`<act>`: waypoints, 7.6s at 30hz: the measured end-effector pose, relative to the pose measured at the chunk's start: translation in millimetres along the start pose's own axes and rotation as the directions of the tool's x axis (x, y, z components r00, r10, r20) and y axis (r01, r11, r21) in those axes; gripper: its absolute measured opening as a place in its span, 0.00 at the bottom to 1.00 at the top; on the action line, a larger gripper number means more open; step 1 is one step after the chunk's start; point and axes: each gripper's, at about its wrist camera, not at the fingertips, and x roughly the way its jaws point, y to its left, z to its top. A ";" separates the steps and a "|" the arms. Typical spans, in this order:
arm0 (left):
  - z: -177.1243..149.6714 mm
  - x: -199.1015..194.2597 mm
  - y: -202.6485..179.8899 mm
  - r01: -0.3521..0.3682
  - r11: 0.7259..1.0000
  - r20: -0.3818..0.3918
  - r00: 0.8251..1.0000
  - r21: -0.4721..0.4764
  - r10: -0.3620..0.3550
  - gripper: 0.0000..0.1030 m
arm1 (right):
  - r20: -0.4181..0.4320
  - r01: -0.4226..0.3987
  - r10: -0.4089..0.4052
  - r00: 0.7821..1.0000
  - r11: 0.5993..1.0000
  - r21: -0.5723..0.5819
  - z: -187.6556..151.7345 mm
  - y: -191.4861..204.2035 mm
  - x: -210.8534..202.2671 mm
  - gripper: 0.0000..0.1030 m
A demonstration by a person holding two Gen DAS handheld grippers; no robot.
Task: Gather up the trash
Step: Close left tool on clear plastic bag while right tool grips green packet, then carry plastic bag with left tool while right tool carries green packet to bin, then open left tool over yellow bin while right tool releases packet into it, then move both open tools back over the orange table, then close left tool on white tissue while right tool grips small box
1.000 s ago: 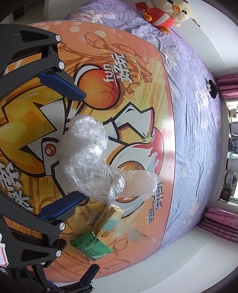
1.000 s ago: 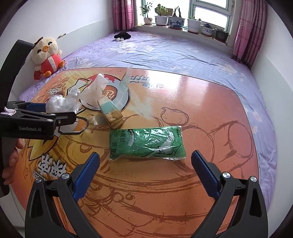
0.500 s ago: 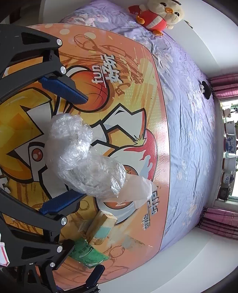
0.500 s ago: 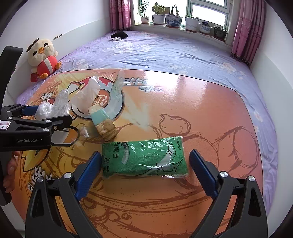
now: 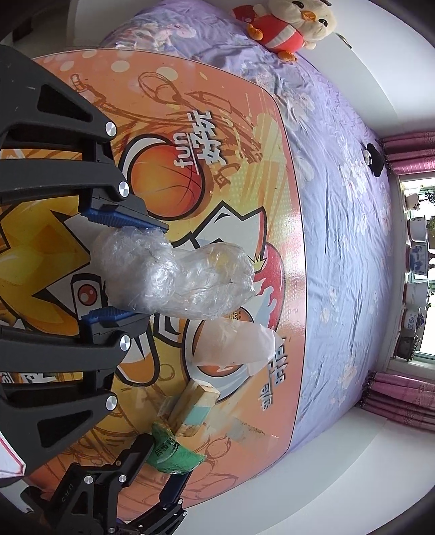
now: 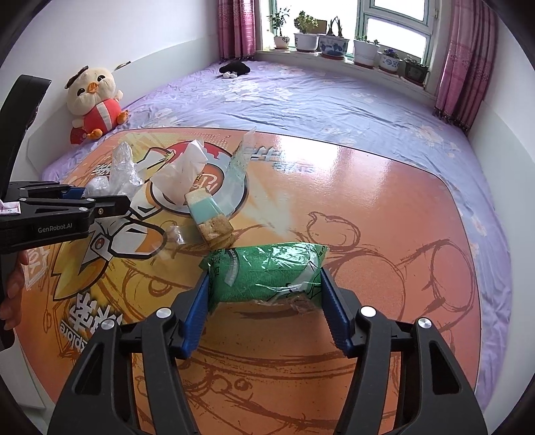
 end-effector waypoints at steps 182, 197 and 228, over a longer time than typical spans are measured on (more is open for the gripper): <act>-248.0 -165.4 122.7 -0.022 0.972 -0.050 0.999 -0.233 0.011 0.63 | 0.048 -0.182 0.186 0.981 0.980 -0.079 -118.1 178.4 -160.8 0.77; -152.7 -120.9 59.9 0.015 0.992 -0.035 0.999 -0.126 -0.019 0.80 | 0.070 -0.082 0.079 0.994 0.996 0.035 -79.9 84.7 -129.7 0.77; -4.1 -28.3 27.8 -0.085 0.992 -0.028 0.996 -0.091 0.083 0.95 | 0.011 -0.101 0.101 0.995 0.994 -0.042 29.2 25.3 18.0 0.83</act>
